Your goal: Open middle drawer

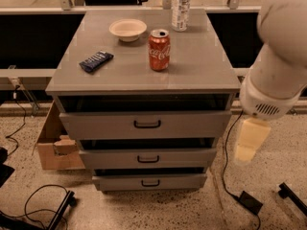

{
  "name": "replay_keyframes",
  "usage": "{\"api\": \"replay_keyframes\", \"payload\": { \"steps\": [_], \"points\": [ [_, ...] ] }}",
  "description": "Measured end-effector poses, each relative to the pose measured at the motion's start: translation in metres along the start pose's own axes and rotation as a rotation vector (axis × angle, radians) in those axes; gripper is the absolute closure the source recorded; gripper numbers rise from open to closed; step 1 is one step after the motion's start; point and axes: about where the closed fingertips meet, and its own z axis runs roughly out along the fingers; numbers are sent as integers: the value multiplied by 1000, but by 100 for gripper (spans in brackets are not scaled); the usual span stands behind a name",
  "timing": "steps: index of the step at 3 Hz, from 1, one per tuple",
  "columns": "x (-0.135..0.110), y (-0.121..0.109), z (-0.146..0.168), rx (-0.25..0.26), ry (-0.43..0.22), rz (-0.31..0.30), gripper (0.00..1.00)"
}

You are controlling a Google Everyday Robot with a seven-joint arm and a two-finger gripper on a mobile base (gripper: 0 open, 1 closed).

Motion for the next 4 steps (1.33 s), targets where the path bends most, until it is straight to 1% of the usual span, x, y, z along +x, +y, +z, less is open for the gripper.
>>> {"api": "replay_keyframes", "payload": {
  "steps": [1, 2, 3, 4],
  "points": [
    [5, 20, 59, -37, -4, 60, 0],
    [0, 33, 107, -38, -38, 105, 0],
    [-26, 42, 158, -89, -141, 117, 0],
    [-27, 42, 158, -86, -143, 117, 0]
  ]
}}
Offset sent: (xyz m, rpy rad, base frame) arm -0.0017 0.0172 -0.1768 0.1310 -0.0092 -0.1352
